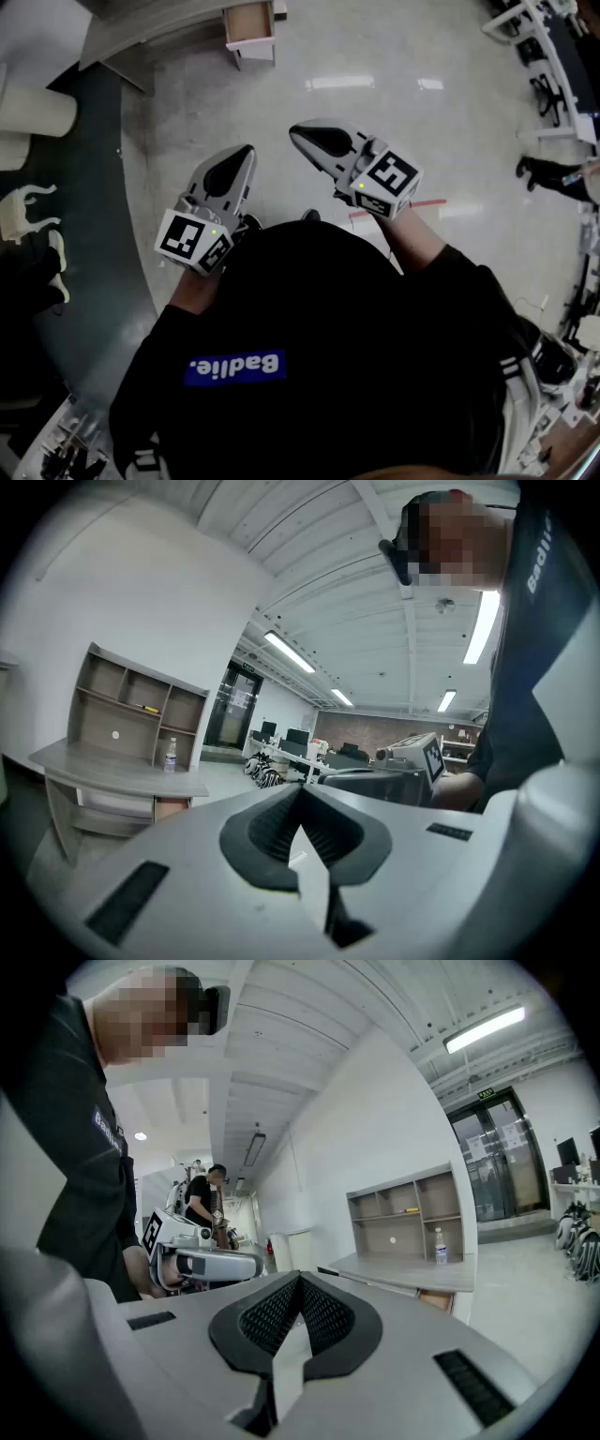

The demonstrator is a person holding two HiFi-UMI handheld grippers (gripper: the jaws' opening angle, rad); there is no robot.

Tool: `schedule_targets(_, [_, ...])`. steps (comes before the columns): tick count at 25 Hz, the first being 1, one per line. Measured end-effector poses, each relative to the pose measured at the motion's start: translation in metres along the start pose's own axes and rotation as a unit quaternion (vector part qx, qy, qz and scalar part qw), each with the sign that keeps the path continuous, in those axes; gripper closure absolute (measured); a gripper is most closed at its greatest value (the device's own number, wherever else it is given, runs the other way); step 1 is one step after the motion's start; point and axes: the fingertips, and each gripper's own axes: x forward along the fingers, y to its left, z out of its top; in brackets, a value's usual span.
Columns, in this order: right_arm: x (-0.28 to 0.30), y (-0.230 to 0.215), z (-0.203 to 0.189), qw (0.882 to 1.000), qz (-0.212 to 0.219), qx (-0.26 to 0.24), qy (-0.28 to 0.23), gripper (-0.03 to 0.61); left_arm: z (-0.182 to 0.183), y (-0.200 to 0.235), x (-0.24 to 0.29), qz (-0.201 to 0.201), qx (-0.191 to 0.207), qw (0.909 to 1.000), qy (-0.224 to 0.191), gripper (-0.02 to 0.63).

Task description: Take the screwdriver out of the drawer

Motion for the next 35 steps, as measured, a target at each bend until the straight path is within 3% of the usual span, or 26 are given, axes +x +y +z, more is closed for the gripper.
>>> schedule_targets(16, [-0.026,-0.006,0.000,1.000,0.004,-0.015,-0.010,0.549,-0.009,-0.025,0.009,0.009,0.007,0.9999,0.005,0.612])
schedule_targets(21, [-0.041,-0.018,-0.007,1.000,-0.017,-0.012,0.005,0.549,-0.004,-0.036,0.014,0.019,0.014,0.9997,-0.001,0.612])
schedule_targets(28, [-0.058,-0.036,-0.008,1.000,-0.020,-0.004,-0.014,0.548,-0.006,-0.048,0.023,0.035,0.026,0.9990,-0.003,0.612])
schedule_targets(35, [-0.046,-0.052,-0.015,1.000,-0.022,0.007,0.005,0.548,-0.002,-0.030,0.029,0.039,0.014,0.9991,-0.014,0.612])
